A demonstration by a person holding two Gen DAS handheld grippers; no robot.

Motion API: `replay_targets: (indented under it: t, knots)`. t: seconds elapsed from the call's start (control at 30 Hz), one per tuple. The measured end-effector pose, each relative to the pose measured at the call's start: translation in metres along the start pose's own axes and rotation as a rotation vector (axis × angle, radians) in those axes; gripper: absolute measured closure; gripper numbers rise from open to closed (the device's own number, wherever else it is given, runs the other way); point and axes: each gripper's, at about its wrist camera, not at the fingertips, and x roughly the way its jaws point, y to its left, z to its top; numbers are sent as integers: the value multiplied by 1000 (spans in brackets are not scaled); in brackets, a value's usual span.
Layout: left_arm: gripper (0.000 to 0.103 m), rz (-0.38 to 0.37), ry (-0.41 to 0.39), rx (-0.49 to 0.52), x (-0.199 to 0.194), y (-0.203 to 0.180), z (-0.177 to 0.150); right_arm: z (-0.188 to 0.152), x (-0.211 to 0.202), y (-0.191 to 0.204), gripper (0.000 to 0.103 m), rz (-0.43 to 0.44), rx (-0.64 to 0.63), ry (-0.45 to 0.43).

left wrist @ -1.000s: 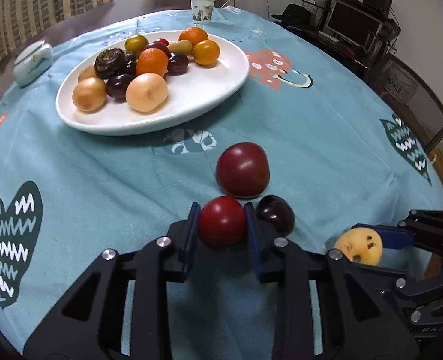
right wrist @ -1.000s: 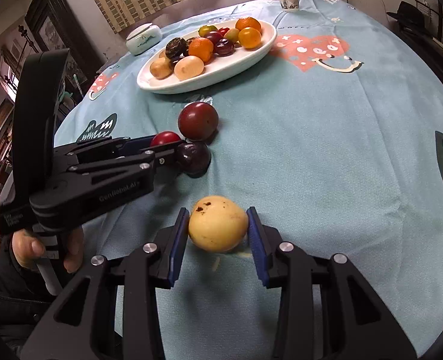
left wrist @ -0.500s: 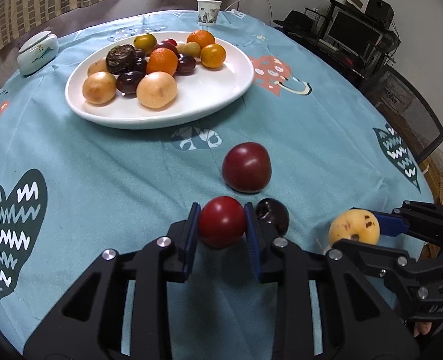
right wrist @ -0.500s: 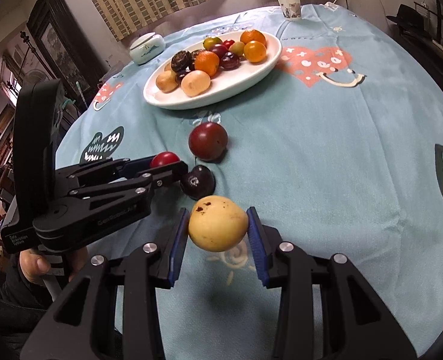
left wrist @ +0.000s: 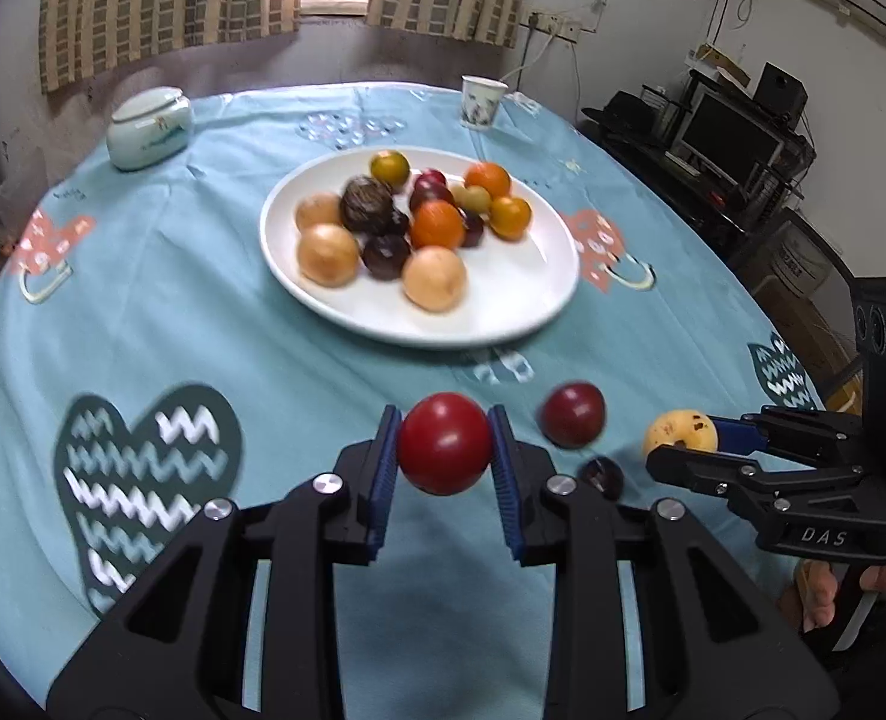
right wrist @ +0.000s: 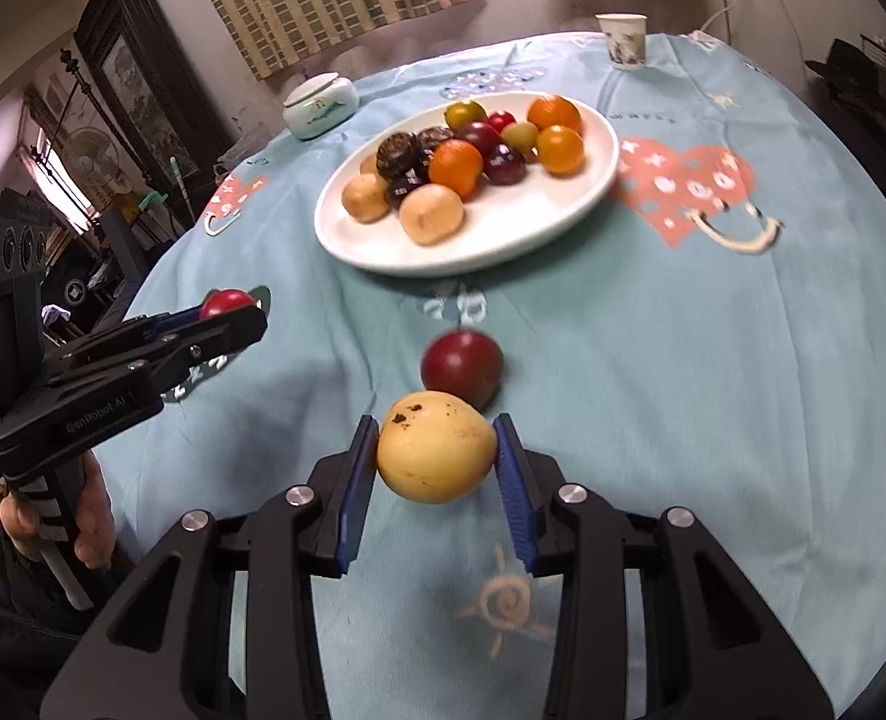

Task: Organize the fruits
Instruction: 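Carry red plum and yellow pear onto the plate and release both, then grasp a dark plum with the left tool while the right tool grasps a large red plum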

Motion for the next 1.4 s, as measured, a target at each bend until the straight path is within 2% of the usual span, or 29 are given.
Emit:
replay_targets:
  t: [0.1,0.27,0.43,0.57,0.77,0.8,0.83,0.9,0.97,1.0,1.1,1.2,1.3,1.4]
  knots:
    - [74,43,2,25,9,10,30,35,3,4,64,0,-36,-21]
    - [73,80,23,19,47,22,77,96,34,8,63,-72,-106,-47]
    - [73,53,29,-14,70,27,90,124,72,-11,63,-128,-58,-23]
    - [73,64,37,7,81,27,89,129,85,-22,63,-116,-32,-4]
    - [73,67,67,3,96,26,87,131,88,-21,63,-112,-42,-21]
    - [68,73,69,3,97,26,88,131,87,-22,63,-114,-37,-21]
    - [47,71,68,2,96,26,88,132,84,-24,63,-110,-25,-18]
    - [28,69,21,-10,84,27,90,131,75,-26,61,-95,-2,-18]
    - [28,77,-10,3,71,25,92,128,63,-26,37,-104,0,-32]
    - [28,80,-21,9,65,24,92,124,54,-25,31,-113,-5,-47]
    - [25,84,-49,8,43,21,86,107,35,-19,31,-126,-32,-57]
    - [14,68,-70,2,22,16,68,79,21,-10,25,-125,-60,-35]
    - [13,48,-74,7,10,10,43,46,12,-3,11,-139,-79,-21]
    - [12,44,-61,6,6,6,14,20,9,3,10,-154,-90,-16]
